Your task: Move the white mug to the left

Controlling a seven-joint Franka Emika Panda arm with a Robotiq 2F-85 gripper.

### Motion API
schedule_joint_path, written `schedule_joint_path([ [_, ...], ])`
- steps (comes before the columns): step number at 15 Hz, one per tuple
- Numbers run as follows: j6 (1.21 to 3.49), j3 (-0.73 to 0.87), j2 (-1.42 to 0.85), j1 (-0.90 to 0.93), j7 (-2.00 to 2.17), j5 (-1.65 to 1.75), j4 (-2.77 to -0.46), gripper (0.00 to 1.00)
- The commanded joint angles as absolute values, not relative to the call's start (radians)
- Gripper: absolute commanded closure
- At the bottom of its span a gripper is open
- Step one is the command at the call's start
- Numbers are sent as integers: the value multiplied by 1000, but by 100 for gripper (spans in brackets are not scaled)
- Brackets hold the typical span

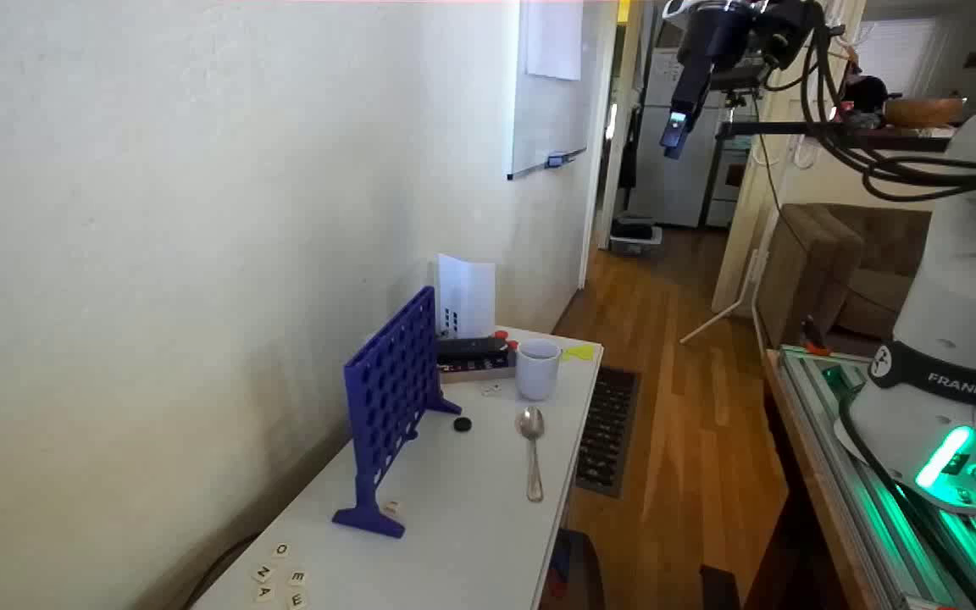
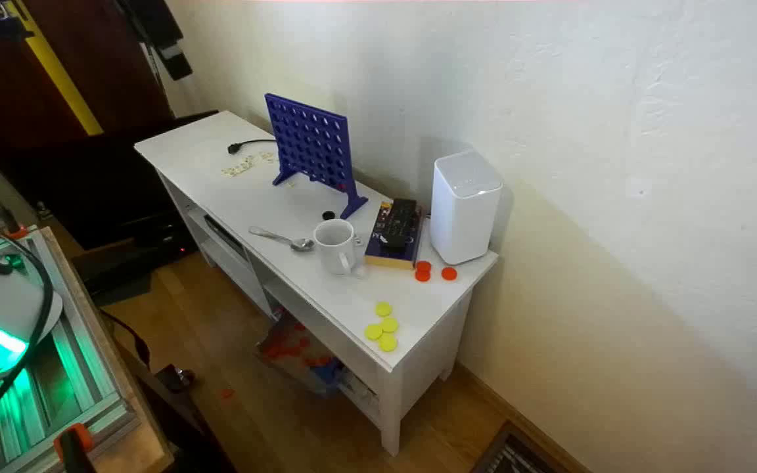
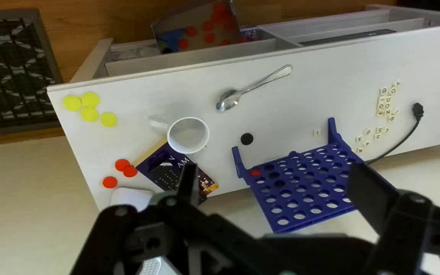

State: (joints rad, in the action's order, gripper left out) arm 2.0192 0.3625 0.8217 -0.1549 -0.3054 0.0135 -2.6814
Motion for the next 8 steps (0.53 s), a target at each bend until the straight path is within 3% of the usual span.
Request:
schedule_joint_path([
  [1, 2017, 352, 818, -167, -313, 4, -2679, 0],
  [5, 2017, 352, 818, -167, -313, 4, -2679, 0],
  [8, 2173, 342, 734, -135, -376, 51, -2666, 0],
])
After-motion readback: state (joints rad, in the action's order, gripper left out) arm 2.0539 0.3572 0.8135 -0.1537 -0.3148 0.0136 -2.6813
